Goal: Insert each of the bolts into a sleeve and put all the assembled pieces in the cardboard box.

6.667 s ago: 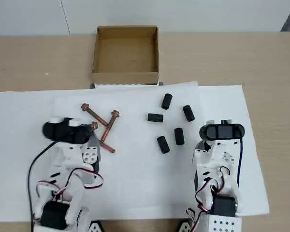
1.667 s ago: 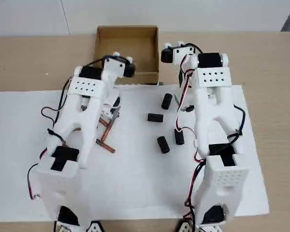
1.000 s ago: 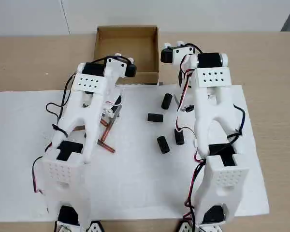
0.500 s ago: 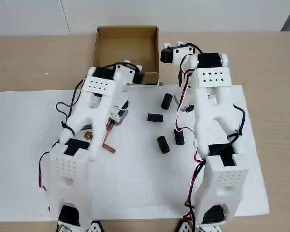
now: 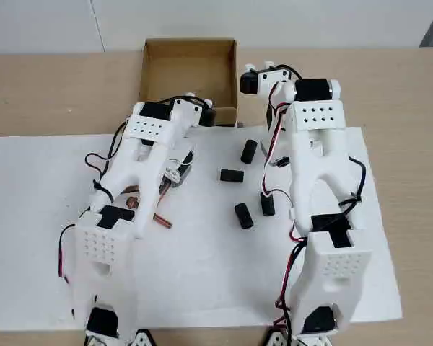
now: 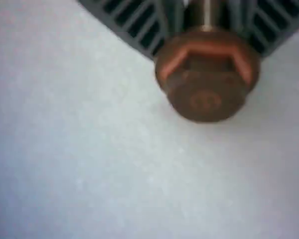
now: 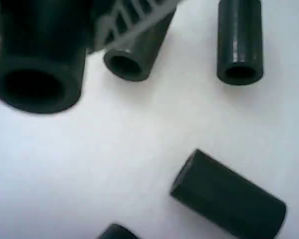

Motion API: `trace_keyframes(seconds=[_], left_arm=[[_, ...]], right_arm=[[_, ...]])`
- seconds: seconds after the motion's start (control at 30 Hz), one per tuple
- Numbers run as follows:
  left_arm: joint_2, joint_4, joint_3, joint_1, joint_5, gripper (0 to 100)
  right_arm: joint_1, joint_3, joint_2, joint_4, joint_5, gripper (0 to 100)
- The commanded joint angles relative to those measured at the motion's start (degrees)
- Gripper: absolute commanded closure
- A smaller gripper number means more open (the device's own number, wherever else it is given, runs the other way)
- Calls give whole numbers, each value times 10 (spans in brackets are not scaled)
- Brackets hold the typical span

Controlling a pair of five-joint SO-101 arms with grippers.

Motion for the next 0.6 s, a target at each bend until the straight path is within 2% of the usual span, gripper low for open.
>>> trace_keyframes(seconds=[0.0,0.17,0.27,0.47,0.57], left_arm=[[-1,11,-40,-10,-3,995],[-19,86,-143,-9,-3,995],[-62,89,-169,-9,-3,995],[-169,88,-134,-10,5,995],[-212,88,-89,-14,52,995]], right_arm=[[-3,-14,-46,14,-8,991],[0,-3,-87,25,-36,992],[-3,18,-140,26,-60,996],[0,106,-266,26,-71,996],[1,164,-344,25,-71,996]])
